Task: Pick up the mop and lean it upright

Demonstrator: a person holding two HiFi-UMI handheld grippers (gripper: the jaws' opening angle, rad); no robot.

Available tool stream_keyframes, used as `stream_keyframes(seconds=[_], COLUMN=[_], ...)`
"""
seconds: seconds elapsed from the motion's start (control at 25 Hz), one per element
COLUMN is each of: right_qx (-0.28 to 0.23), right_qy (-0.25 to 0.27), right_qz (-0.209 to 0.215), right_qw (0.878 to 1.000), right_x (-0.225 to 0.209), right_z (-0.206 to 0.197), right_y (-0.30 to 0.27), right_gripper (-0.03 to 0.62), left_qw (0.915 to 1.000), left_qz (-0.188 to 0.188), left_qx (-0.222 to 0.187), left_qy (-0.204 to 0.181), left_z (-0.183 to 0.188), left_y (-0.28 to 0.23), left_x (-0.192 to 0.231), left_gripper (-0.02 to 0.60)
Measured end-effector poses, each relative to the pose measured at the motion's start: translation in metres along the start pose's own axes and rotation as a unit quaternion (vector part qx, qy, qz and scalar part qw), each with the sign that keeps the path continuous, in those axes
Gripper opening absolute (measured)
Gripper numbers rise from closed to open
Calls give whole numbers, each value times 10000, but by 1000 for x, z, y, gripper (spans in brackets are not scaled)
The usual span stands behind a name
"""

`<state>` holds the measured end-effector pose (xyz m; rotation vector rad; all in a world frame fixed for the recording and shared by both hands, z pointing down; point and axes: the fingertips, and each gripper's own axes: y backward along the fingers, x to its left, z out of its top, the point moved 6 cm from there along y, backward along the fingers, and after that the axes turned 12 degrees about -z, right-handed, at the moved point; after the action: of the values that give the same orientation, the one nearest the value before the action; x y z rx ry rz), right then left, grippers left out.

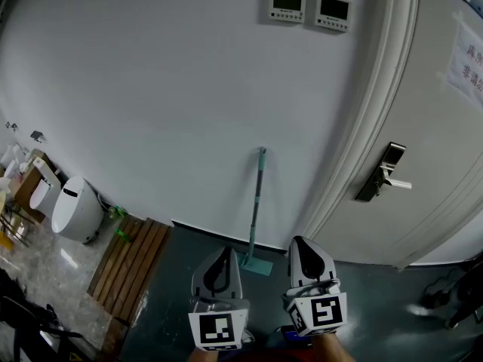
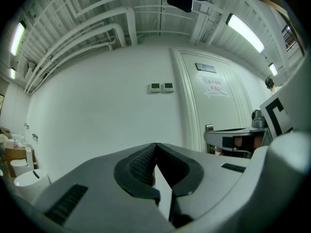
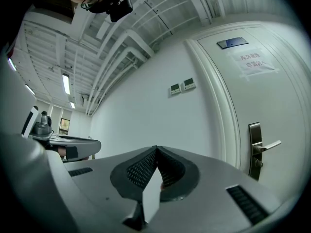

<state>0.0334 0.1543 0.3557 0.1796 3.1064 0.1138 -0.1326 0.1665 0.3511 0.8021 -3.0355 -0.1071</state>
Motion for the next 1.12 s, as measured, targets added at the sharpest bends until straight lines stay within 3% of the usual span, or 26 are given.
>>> stream_keyframes(seconds=[0.52, 1.12], right_qx=[-15, -155], right_qy=[-41, -259], right_qz=[-129, -207], right_qw=[9999, 9993], right_x=[0, -45], right_z=[-5, -8], right_y=[-44, -118], right_gripper=[15, 15], left_qw=[9999, 9997], left_qz=[-153, -190], left_qx=[-16, 47], left_qy=[3, -160], left_z=[-4, -10], left_y=[-38, -128], left_x=[25, 35], left_gripper=[15, 14])
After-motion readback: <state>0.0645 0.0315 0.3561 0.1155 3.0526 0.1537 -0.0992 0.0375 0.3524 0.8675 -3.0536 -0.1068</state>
